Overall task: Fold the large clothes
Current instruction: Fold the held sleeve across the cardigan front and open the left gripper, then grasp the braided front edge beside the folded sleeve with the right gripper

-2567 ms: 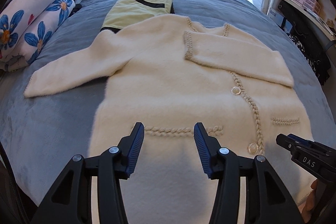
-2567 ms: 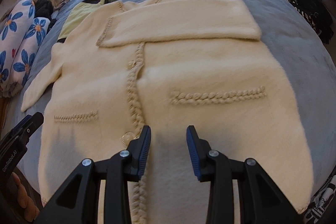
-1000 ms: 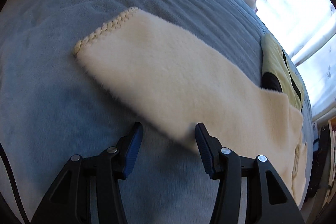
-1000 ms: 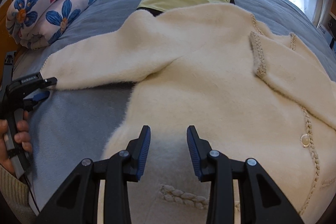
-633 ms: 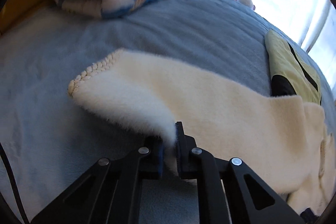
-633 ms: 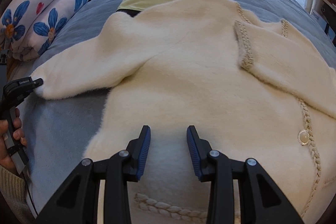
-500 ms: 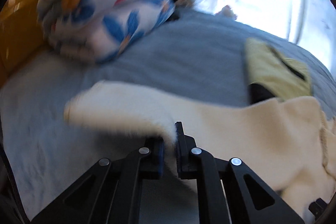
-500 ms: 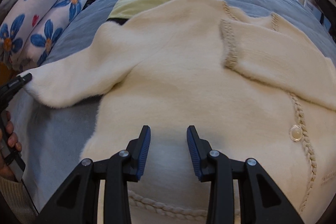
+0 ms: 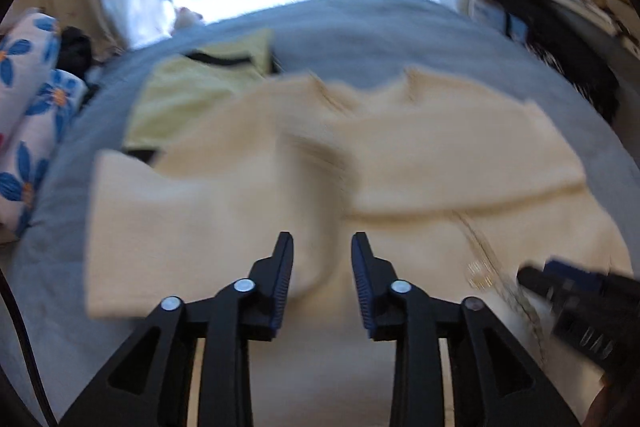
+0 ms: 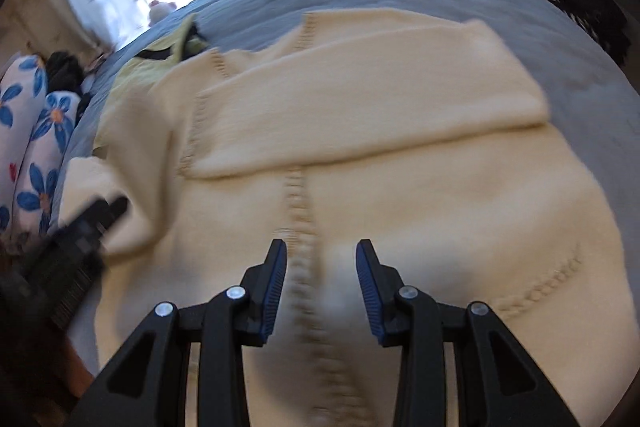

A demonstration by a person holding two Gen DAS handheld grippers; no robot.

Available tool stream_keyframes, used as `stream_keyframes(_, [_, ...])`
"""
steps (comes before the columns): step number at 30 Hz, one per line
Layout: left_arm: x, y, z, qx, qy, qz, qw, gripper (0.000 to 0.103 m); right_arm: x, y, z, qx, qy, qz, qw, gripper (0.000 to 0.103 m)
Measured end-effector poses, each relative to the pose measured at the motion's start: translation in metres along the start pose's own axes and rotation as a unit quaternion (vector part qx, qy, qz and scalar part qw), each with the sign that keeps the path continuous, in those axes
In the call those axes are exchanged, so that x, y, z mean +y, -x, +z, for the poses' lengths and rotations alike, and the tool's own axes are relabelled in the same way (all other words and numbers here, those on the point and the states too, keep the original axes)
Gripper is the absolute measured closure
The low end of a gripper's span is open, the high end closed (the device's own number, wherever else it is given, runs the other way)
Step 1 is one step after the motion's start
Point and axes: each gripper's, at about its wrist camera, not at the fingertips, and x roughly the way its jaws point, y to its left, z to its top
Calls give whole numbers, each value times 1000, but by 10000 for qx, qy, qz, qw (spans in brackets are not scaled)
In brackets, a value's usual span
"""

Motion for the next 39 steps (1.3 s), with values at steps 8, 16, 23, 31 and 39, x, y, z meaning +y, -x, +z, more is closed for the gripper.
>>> stream_keyframes(8, [8,19,-23,-102,-44,232,9997,40,-22,-2,4,50,-181,321,9993,66])
stream_keyframes(16, [54,58,-54,20,651,384,9971,39,17,-6,13,412,329,1206,9913,55])
stream_keyframes(23, [90,56,-76,257,1260,296,9913,39,36,-42,39,874,37,1807,9796,54])
stream_keyframes(31, [108,50,-88,351,1508,253,9876,39,50,-95,53,1182,-127,1768,9770,54])
stream_keyframes(39, [115,47,-93,406,1616,275,9856,39,104,-76,58,953,988,1574,9780,86])
